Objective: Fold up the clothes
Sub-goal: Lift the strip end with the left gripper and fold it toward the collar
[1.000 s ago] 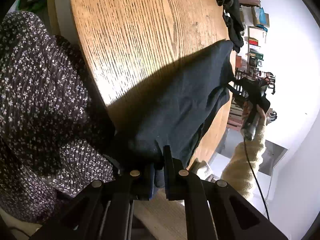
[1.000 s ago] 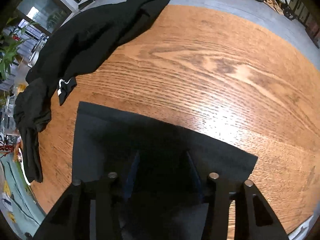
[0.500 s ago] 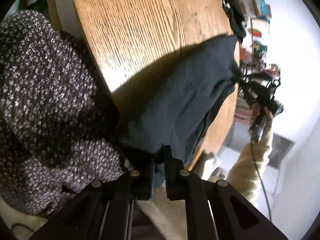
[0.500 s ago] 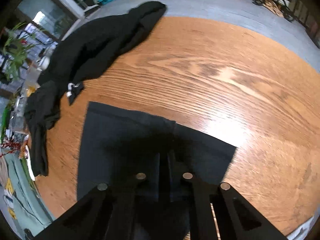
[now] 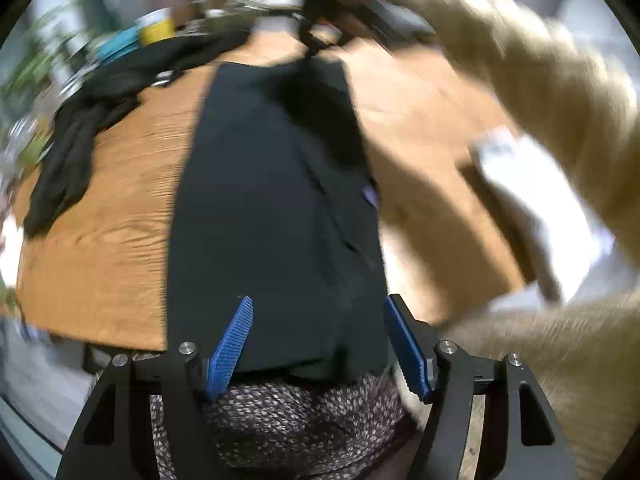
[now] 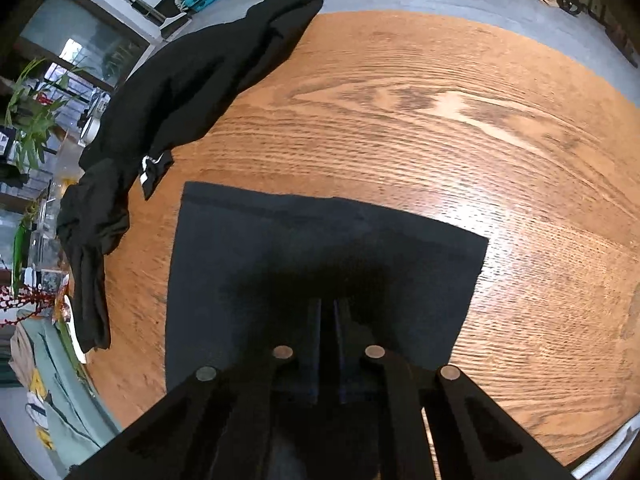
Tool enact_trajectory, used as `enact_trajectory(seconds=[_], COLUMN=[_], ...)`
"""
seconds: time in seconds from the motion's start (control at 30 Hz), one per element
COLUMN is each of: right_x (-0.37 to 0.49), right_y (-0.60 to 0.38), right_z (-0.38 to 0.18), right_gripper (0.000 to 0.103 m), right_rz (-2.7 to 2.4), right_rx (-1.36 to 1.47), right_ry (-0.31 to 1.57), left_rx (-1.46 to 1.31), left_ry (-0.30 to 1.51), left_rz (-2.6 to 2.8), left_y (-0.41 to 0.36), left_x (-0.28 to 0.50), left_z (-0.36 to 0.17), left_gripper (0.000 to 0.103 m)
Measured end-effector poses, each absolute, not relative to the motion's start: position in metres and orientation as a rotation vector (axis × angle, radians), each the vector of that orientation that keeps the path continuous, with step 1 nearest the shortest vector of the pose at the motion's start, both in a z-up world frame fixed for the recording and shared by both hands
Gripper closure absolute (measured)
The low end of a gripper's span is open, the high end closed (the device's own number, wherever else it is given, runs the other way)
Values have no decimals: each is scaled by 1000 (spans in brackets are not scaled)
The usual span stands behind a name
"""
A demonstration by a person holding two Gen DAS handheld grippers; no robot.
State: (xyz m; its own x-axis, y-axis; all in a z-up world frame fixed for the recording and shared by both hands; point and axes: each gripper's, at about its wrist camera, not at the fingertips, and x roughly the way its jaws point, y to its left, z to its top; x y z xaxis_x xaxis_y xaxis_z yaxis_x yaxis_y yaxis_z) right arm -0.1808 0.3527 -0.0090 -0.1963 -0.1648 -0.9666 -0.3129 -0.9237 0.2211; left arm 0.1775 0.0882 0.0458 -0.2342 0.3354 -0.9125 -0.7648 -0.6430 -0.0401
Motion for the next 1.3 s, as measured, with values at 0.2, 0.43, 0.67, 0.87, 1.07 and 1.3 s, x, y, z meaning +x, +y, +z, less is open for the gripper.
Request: enact_trajectory(seconds=[0.2,0.43,0.67,0.87,1.07,1.3], right_x=[-185,-191,-192,-192,-189,-189], right_y=[351,350,351,361,365,350], right_z=[-6,-7,-8,20,28,-22], right_gripper=[95,95,97,102,96,67], right_rz=[2263,2216,2220,2318,2316,2247], right_rx=[-1919,-1923,-1921,-1847,-1860,-1942], right_ry=[413,192,106,186,234,457], left_rx=[-1406,-1624,-1718,-1586,-1600,-1626], left_ry=[591,651,569,352,229,247], left_rz=[1966,1809,1768,1758,1785,1762], left_y=[104,118,117,88,64,68], left_x=[158,139,116,111,103,108], left_z=[17,5,3,60,68,59], left_gripper=[36,58,95,95,95,95])
